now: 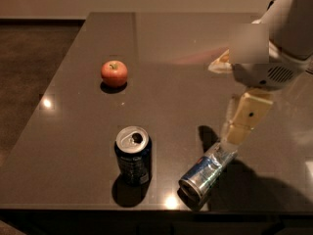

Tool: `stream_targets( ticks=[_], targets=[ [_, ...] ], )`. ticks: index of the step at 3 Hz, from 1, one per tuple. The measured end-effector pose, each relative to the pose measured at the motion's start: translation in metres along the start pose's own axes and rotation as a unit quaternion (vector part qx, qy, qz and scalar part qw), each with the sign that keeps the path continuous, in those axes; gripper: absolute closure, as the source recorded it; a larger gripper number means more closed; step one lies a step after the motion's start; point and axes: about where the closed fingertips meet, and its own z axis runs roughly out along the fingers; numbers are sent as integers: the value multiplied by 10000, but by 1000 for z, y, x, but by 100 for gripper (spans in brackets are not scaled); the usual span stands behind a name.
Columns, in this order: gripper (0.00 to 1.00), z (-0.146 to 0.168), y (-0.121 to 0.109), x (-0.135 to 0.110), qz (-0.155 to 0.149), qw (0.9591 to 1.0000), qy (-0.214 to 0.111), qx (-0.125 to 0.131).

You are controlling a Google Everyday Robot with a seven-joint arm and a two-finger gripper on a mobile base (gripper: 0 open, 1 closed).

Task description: Move pepsi can near apple

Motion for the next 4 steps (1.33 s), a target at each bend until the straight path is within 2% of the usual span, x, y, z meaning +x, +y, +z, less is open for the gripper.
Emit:
stream_targets(
  ticks=[1,2,4],
  targets=[
    [0,25,24,-31,-285,9987,-300,-300],
    [0,45,37,-60,-323,9971,-522,-453],
    [0,74,50,-100,-258,9938,-875,-628]
  ],
)
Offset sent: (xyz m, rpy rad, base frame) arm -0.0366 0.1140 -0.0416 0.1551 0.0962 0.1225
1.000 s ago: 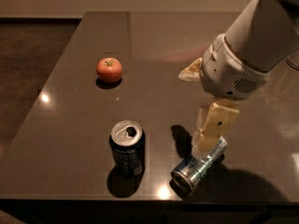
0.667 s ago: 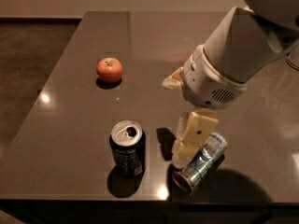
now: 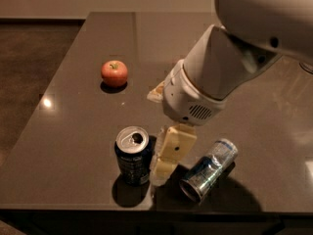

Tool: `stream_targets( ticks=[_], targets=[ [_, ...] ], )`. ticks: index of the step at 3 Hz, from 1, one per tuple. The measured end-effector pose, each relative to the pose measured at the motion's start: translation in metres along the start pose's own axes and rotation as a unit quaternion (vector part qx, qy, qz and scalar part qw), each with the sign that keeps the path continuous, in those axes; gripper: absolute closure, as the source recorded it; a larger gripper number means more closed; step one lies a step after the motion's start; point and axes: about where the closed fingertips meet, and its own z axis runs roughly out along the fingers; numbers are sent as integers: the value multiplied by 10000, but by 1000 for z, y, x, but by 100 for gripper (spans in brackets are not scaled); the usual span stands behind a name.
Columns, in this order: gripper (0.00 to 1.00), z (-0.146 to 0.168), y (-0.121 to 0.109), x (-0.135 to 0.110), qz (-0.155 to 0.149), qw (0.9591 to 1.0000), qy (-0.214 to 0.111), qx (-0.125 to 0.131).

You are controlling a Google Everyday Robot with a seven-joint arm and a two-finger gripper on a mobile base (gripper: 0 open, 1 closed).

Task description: Move pepsi can near apple

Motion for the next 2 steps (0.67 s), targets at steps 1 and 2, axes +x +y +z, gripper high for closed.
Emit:
stream_targets(
  ticks=[1,2],
  targets=[
    [0,12,12,-13,-90,9998,-105,-107],
    [0,21,21,-20,-140,9997,-136,-172]
  ],
)
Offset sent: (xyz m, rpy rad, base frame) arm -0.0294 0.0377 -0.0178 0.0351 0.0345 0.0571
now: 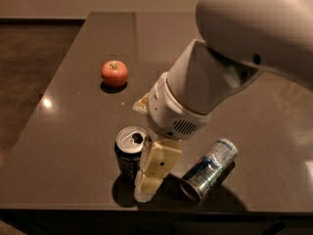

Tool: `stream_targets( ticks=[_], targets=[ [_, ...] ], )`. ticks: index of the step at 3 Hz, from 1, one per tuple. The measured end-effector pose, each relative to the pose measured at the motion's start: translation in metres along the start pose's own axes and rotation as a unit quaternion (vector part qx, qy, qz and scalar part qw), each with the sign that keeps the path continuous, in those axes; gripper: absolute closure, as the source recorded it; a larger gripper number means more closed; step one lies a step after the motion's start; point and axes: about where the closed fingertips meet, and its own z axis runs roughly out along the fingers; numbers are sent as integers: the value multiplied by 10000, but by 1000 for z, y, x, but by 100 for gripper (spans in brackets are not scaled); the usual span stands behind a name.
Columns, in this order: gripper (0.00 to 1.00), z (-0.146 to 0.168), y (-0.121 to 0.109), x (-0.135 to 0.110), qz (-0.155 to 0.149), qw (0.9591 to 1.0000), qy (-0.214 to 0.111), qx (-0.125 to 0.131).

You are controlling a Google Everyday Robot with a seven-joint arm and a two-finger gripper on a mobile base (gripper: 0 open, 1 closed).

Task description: Move pepsi can near apple

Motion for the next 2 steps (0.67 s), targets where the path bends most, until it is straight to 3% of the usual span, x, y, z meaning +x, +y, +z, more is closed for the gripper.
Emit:
stream_targets(
  ticks=[2],
  targets=[
    [41,4,-1,-10,-1,9997,-116,-223]
  ],
)
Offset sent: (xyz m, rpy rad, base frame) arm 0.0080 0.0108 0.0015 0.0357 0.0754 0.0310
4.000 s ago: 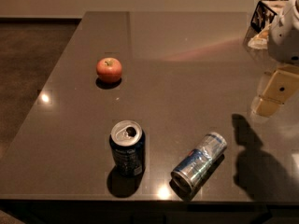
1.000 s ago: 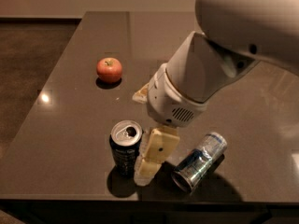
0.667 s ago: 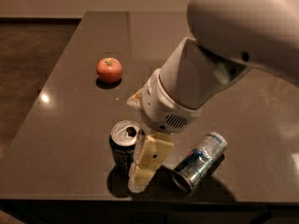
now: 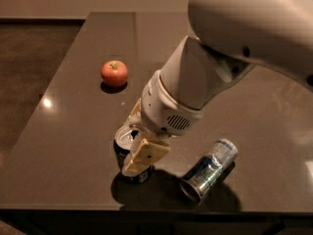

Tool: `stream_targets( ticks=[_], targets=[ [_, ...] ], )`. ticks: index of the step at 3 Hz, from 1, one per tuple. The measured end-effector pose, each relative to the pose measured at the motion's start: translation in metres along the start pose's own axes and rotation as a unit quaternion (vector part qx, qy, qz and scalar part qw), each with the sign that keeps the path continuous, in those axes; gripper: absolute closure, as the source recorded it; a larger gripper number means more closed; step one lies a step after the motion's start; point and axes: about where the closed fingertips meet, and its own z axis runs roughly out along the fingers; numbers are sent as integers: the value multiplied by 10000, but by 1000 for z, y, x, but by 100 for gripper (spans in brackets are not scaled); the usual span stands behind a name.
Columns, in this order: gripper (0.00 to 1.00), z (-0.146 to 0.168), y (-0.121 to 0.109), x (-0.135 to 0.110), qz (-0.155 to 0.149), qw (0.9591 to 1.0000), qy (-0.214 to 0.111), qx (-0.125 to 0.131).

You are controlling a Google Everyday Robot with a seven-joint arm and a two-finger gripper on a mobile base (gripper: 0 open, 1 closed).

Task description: Move pepsi can near apple

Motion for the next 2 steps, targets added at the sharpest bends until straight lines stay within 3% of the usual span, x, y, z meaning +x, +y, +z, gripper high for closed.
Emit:
stream_targets(
  ticks=[1,2],
  targets=[
    [65,-6,-13,2,128,9999,-60,-58],
    [88,-18,-45,4,283,9995,-83,55]
  ],
)
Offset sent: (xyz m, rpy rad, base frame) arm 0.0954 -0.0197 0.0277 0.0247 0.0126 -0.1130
